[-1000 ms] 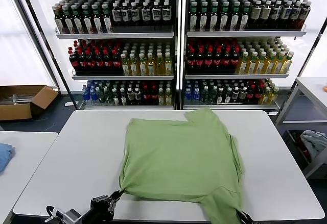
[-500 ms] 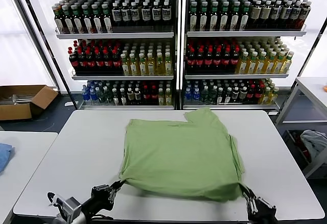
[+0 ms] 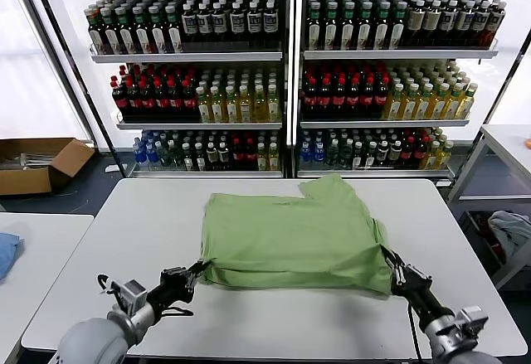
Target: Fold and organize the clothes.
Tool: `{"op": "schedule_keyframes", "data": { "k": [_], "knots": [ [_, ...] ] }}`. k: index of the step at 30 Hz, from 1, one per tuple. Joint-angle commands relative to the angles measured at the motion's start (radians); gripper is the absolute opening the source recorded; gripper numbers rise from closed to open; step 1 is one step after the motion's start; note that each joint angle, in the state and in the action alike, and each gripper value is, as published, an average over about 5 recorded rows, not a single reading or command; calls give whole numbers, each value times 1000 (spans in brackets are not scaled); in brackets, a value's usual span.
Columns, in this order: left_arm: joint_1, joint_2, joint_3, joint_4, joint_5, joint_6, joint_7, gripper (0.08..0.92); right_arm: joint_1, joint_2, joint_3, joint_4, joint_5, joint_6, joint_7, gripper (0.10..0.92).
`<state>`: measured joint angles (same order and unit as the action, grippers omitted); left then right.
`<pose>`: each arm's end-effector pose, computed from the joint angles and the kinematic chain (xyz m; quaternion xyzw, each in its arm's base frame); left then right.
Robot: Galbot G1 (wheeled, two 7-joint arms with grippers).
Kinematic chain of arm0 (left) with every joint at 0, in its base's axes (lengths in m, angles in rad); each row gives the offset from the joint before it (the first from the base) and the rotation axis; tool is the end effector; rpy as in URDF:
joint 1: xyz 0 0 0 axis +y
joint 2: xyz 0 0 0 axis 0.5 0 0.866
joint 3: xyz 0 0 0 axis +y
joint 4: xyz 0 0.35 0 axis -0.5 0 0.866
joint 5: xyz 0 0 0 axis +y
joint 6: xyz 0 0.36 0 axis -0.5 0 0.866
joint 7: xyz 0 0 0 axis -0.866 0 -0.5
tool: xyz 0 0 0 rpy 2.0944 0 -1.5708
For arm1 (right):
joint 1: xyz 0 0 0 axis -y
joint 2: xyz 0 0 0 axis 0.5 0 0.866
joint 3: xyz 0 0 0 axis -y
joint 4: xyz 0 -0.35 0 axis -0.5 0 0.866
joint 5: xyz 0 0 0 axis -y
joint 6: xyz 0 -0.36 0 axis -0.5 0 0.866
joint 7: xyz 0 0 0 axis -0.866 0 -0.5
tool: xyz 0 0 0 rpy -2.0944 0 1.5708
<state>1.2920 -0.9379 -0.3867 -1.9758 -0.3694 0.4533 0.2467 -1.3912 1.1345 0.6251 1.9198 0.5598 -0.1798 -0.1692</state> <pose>0.2709 0.0867 -0.2682 -0.2596 -0.9364 -0.1051 0.2114 0.2524 -0.1270 -0.2935 0.1184 -0.9879 -0.0618 0.0792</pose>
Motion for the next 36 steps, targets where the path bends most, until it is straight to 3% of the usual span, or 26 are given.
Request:
{"op": "schedule_keyframes", "data": {
  "k": [1,6,18,27,31,36],
  "knots": [
    [-264,-39,133,282,15,-4,-3,85,232,-13,-144,-220,-74,-17,-1,118],
    [-222,-47,89,275,30,-8,-8,139,203,-8,-143,-187,-104,-25,4,229],
    [42,-38,-69,47,28,3,-56,484,-106,-15,18,90,-112,-65,91,567],
    [55,-97,-45,75,28,15,-87,744,-193,18,13,80,-159,-96,119,798],
    [41,-113,-31,95,24,24,-96,811,-176,26,-4,38,-144,-114,131,794],
    [32,-120,-19,109,23,31,-98,822,-158,26,-26,3,-113,-136,134,661]
  ]
}}
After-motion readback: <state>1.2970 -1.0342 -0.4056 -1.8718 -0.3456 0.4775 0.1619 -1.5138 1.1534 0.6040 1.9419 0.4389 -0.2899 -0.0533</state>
